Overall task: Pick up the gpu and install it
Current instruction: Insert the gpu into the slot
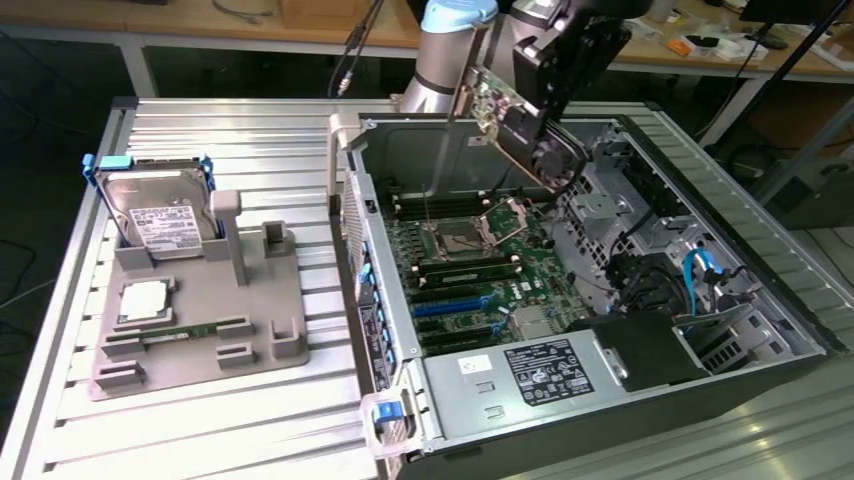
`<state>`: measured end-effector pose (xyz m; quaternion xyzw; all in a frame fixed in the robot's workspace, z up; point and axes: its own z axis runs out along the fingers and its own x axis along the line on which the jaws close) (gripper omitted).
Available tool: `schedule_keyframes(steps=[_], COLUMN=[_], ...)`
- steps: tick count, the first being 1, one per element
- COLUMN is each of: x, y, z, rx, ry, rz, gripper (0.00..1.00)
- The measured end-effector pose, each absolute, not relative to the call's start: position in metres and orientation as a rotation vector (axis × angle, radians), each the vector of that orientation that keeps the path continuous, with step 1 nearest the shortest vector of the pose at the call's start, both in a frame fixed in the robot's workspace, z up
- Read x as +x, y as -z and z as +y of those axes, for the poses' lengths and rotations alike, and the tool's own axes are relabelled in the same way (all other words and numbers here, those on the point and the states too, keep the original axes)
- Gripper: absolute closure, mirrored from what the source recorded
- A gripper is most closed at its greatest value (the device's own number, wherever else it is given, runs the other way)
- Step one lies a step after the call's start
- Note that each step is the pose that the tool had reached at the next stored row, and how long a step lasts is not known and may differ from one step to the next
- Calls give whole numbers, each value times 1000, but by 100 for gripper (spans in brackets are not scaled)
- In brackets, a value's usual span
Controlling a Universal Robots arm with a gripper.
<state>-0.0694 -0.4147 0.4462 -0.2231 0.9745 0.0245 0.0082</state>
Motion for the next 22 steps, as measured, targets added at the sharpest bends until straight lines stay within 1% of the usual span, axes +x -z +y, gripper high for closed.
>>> schedule_keyframes(steps=[22], x=[-64], y=[-446], z=[-415], rx=[-1344], ry=[-84], rz=[2832], gripper=[73])
